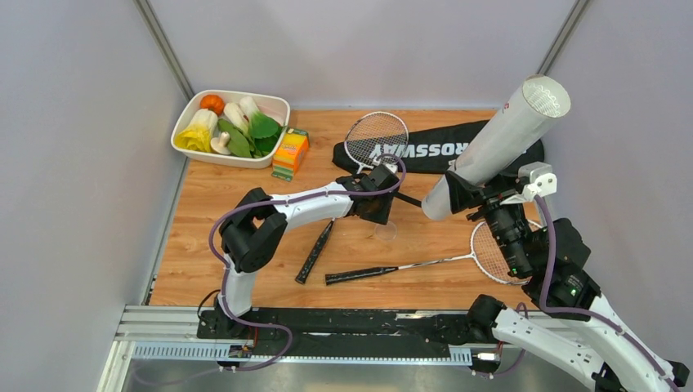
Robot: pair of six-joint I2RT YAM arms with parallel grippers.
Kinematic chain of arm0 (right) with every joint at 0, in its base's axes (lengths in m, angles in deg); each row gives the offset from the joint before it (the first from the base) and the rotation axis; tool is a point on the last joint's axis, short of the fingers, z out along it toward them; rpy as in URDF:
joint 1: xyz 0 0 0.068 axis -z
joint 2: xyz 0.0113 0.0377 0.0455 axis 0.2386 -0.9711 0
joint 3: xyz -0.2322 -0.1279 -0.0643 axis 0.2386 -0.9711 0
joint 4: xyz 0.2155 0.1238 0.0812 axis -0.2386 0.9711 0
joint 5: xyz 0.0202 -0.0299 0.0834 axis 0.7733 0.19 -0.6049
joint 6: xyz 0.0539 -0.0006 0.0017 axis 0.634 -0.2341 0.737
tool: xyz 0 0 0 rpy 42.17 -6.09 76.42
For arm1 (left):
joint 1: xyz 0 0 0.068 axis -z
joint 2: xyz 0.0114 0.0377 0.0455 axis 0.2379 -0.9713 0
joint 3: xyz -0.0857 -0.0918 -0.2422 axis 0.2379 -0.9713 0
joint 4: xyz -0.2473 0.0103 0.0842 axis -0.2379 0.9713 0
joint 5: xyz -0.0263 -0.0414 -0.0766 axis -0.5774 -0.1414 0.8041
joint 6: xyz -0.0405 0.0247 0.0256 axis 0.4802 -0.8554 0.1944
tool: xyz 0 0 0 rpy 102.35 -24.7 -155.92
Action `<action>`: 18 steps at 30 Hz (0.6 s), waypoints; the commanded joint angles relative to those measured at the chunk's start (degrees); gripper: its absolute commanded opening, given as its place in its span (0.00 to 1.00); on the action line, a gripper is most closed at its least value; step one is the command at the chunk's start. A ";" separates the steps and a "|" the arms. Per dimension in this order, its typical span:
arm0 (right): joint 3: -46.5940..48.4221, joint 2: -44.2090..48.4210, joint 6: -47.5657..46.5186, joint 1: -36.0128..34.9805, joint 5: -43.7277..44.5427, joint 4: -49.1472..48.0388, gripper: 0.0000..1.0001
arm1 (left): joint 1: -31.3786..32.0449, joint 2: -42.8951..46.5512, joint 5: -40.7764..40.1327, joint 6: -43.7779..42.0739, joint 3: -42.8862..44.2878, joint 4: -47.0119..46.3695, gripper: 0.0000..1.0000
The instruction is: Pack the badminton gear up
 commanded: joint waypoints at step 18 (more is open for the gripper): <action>-0.45 0.74 -1.59 0.17 1.37 -2.82 0.52 | 1.05 -6.61 -3.78 0.84 2.50 4.65 0.21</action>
